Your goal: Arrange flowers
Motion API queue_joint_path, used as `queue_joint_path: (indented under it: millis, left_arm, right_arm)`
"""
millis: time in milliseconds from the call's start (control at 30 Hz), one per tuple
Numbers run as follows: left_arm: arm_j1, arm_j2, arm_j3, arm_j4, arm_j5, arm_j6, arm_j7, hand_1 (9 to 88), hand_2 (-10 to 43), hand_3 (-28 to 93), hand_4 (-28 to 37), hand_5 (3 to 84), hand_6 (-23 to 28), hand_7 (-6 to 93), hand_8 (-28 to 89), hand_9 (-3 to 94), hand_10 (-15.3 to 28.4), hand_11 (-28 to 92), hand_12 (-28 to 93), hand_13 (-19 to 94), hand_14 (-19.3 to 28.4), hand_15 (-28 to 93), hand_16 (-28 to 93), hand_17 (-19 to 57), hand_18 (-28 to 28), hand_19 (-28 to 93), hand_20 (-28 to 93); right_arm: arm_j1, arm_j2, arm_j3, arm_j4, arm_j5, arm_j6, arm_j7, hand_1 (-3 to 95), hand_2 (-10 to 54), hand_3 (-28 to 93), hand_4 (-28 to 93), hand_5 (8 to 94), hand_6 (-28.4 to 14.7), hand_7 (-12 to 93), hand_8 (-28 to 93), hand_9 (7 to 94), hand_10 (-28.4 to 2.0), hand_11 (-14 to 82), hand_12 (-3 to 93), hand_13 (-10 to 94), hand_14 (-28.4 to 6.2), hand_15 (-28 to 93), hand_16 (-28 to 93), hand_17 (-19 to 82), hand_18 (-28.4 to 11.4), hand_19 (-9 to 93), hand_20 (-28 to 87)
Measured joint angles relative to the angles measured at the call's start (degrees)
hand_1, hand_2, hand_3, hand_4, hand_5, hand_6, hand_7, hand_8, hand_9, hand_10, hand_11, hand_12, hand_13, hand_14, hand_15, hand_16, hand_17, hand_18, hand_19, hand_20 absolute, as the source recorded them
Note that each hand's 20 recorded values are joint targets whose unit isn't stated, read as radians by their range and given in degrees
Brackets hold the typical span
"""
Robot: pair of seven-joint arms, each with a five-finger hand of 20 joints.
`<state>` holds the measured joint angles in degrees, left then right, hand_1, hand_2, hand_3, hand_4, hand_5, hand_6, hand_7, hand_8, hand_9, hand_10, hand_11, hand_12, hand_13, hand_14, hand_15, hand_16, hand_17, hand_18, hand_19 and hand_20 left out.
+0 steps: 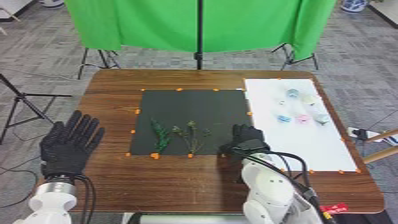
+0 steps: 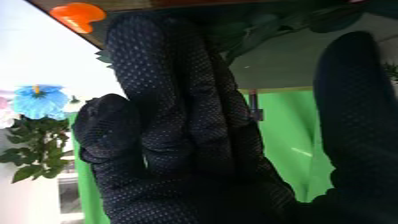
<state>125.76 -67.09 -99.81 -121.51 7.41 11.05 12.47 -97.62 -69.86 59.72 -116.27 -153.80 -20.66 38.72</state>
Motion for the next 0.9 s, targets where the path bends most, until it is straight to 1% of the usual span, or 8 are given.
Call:
queue_joint_path:
  millis: [33,133,200,367,433,567,767,900]
  left_arm:
    - [0.0,0.0,0.0,0.0,0.0,0.0,0.0,31.6,10.1,75,-22.1,42.7,7.6,12.3,-9,37.0,13.6,18,12,28,14.2,34,-4,-2.7,13.3,27,16]
    - [0.0,0.02,0.02,0.0,0.0,0.01,0.0,31.6,10.2,75,-22.1,42.7,7.6,12.3,-9,37.0,13.6,17,12,28,14.2,34,-4,-2.7,13.3,27,16]
    - [0.0,0.04,0.04,0.0,0.0,0.01,-0.03,31.6,10.2,75,-22.2,42.6,7.6,12.3,-9,37.0,13.6,18,12,28,14.2,34,-4,-2.7,13.3,27,16]
    - [-0.1,0.04,0.12,0.05,0.0,0.01,-0.26,31.7,10.2,75,-22.2,42.6,7.6,12.3,-9,37.0,13.6,18,12,28,14.1,34,-4,-2.7,13.3,27,16]
    - [-0.14,0.04,0.12,0.05,0.01,0.01,-0.31,31.7,10.2,75,-22.2,42.7,7.6,12.4,-9,37.0,13.8,17,12,28,14.1,34,-4,-2.7,13.3,27,16]
    - [-0.13,0.04,0.1,0.05,0.03,0.01,-0.36,31.7,10.2,75,-22.2,42.7,7.7,12.4,-9,37.1,14.0,17,12,28,14.4,34,-4,-2.8,13.3,27,16]
    - [-0.08,0.01,0.07,0.04,0.01,0.01,-0.46,31.9,10.3,75,-22.3,42.8,7.8,12.3,-9,37.1,14.1,17,12,28,14.6,35,-4,-2.8,13.4,27,16]
    - [-0.1,0.01,0.07,0.04,0.0,0.01,-0.64,31.9,10.4,75,-22.3,42.8,7.8,12.3,-9,37.1,14.1,17,12,28,14.6,35,-4,-2.8,13.4,27,16]
  right_arm:
    - [0.0,-0.02,-0.06,0.09,-0.09,0.31,-0.26,41.2,-9.5,65,-23,61.5,-8.2,43,-12,75.0,-19.8,20.7,21.1,75,-12.5,48,29,44,-25.5,93,41]
    - [0.07,-0.02,-0.47,0.67,-0.52,2.07,-1.16,46.0,-9.5,63,-26,60.4,-7.1,41,9,73.7,-19.4,21.4,20.9,74,-12.4,48,29,43,-25.6,93,40]
    - [0.25,-0.02,-0.89,1.26,-0.97,3.47,-1.83,50.4,-9.5,62,-26,59.9,-6.3,41,14,73.0,-19.1,21.6,20.9,73,-12.3,49,29,43,-25.7,93,40]
    - [1.21,-0.25,-1.72,2.39,-1.73,3.95,-3.31,55.8,-9.5,60,-27,59.3,-5.0,43,15,71.5,-18.6,21.8,21.0,71,-12.1,50,29,41,-25.4,93,39]
    - [1.46,-0.41,-1.75,2.68,-1.82,3.95,-4.07,57.2,-9.5,60,-27,58.9,-4.8,45,14,70.8,-18.3,22.0,20.9,70,-11.3,49,32,41,-25.3,93,38]
    - [1.61,-0.49,-1.7,2.92,-1.86,3.96,-5.93,57.2,-9.5,60,-27,58.5,-4.3,45,14,70.5,-18.1,22.1,20.8,70,-11.3,49,32,41,-25.2,93,38]
    - [1.62,-0.46,-1.84,3.1,-1.7,4.82,-5.74,54.7,-9.5,60,-25,58.8,-4.5,45,14,70.5,-18.4,22.2,20.6,71,-12.0,50,30,41,-25.3,93,38]
    - [1.6,-0.45,-2.18,3.14,-1.44,5.67,-4.8,51.0,-9.5,62,-24,59.4,-5.4,43,14,66.0,-20.4,20.3,19.9,68,-13.2,52,29,41,-25.4,93,38]
